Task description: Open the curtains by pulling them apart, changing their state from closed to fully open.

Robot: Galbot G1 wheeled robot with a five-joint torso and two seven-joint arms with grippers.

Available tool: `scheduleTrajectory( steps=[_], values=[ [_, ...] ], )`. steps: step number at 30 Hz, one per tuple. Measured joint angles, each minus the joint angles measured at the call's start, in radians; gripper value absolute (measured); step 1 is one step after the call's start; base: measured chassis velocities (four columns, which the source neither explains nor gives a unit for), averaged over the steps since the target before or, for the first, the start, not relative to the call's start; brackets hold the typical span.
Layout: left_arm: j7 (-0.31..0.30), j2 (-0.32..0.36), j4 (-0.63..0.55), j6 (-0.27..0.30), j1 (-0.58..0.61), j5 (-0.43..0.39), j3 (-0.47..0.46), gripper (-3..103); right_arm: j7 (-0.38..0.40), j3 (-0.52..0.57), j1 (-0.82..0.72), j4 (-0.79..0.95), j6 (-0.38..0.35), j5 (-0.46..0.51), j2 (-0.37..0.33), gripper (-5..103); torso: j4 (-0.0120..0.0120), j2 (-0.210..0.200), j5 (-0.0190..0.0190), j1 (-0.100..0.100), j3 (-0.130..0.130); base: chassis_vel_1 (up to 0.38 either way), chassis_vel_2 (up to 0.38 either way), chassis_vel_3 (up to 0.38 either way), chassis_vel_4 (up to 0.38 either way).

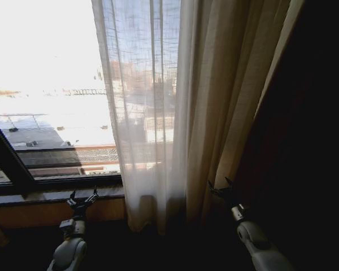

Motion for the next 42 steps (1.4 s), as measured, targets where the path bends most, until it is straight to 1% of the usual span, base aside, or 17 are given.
scheduleTrajectory(
  steps=[2, 4, 6, 10, 12, 15, 19, 20, 21, 23, 28, 30, 33, 35, 37, 41, 42],
  values=[
    [0.0, 0.0, 0.0, 0.0, 0.0, 0.0, 0.0, 100, -0.007, -0.001, 0.005, -0.007, 0.001, 0.0, 0.0, 100, -0.0001, 0.0, 0.0008, 0.0, 0.0, 0.35, 0.271, -0.355, -0.267],
    [0.0, 0.0, 0.0, 0.0, 0.0, 0.0, 0.0, 100, -0.009, -0.002, 0.007, -0.01, 0.003, 0.0, 0.0, 100, 0.0, 0.0, 0.0007, 0.0, 0.0, 0.357, 0.281, -0.335, -0.275],
    [0.0, 0.0, 0.0, 0.0, 0.0, 0.0, 0.0, 100, -0.015, -0.004, 0.011, -0.014, 0.004, 0.0, 0.0, 100, 0.0, 0.0, -0.0002, 0.0, 0.0, 0.33, 0.295, -0.348, -0.293],
    [0.0, 0.0, 0.0, 0.0, 0.0, 0.0, 0.0, 100, -0.021, -0.008, 0.02, -0.023, 0.005, 0.0, 0.001, 100, -0.0001, 0.0, 0.0008, 0.0, 0.0, 0.36, 0.339, -0.371, -0.339],
    [0.0, 0.0, 0.0, 0.0, 0.0, 0.0, 0.0, 100, -0.022, -0.012, 0.029, -0.03, 0.007, 0.0, 0.003, 100, -0.0002, 0.0, -0.0004, 0.0, 0.0, 0.374, 0.332, -0.378, -0.35],
    [0.0, 0.0, 0.0, 0.0, 0.0, 0.0, 0.0, 100, -0.026, -0.017, 0.035, -0.037, 0.008, 0.0, 0.005, 100, 0.0001, 0.0, 0.0006, 0.0, 0.0, 0.387, 0.349, -0.379, -0.35],
    [0.0, 0.0, 0.0, 0.0, 0.0, 0.0, 0.0, 100, -0.03, -0.02, 0.04, -0.044, 0.011, -0.003, 0.008, 100, 0.0, 0.0, 0.0003, 0.0, 0.0, 0.381, 0.328, -0.391, -0.337],
    [0.0, 0.0, 0.0, 0.0, 0.0, 0.0, 0.0, 100, -0.03, -0.023, 0.042, -0.048, 0.013, -0.003, 0.009, 100, 0.0001, 0.0, 0.0005, 0.0, 0.0, 0.363, 0.326, -0.367, -0.342],
    [0.0, 0.0, 0.0, 0.0, 0.0, 0.0, 0.0, 100, -0.02, -0.032, 0.049, -0.055, 0.032, 0.001, 0.011, 100, 0.0, 0.0, -0.0001, 0.0, 0.0, 0.352, 0.349, -0.367, -0.337],
    [0.0, 0.0, 0.0, 0.0, 0.0, 0.0, 0.0, 100, -0.009, -0.038, 0.058, -0.063, 0.043, 0.007, 0.014, 100, -0.0002, 0.0, 0.0005, 0.0, 0.0, 0.356, 0.338, -0.346, -0.316],
    [0.0, 0.0, 0.0, 0.0, 0.0, 0.0, 0.0, 100, -0.012, -0.042, 0.068, -0.076, 0.054, 0.009, 0.016, 100, 0.0003, 0.0, -0.0001, 0.0, 0.0, 0.256, 0.275, -0.296, -0.214],
    [0.0, 0.0, 0.0, 0.0, 0.0, 0.0, 0.0, 100, -0.021, -0.043, 0.074, -0.089, 0.065, 0.01, 0.017, 100, 0.0002, 0.0, -0.0007, 0.0, 0.0, 0.148, 0.14, -0.112, -0.139],
    [0.0, 0.0, 0.0, 0.0, 0.0, 0.0, 0.0, 100, -0.04, -0.042, 0.076, -0.097, 0.067, 0.009, 0.017, 100, 0.0002, 0.0, -0.0005, 0.0, 0.0, 0.064, 0.056, -0.047, -0.071],
    [0.0, 0.0, 0.0, 0.0, 0.0, 0.0, 0.0, 100, -0.088, -0.039, 0.08, -0.118, 0.082, 0.003, 0.019, 100, -0.0002, 0.0, 0.0003, 0.0, 0.0, 0.0, 0.0, 0.0, 0.0],
    [0.0, 0.0, 0.0, 0.0, 0.0, 0.0, 0.0, 100, -0.111, -0.04, 0.084, -0.131, 0.094, 0.006, 0.021, 100, -0.0005, 0.0, 0.0014, 0.0, 0.0, -0.036, -0.023, 0.026, 0.008],
    [0.0, 0.0, 0.0, 0.0, 0.0, 0.0, 0.0, 100, -0.122, -0.049, 0.089, -0.135, 0.096, 0.007, 0.025, 100, -0.0007, 0.0, 0.0005, 0.0, 0.0, -0.088, -0.039, 0.095, 0.014],
    [0.0, 0.0, 0.0, 0.0, 0.0, 0.0, 0.0, 100, -0.122, -0.053, 0.091, -0.135, 0.097, 0.008, 0.026, 100, -0.0005, 0.0, 0.0006, 0.0, 0.0, -0.077, -0.005, 0.037, -0.026]
  ],
)
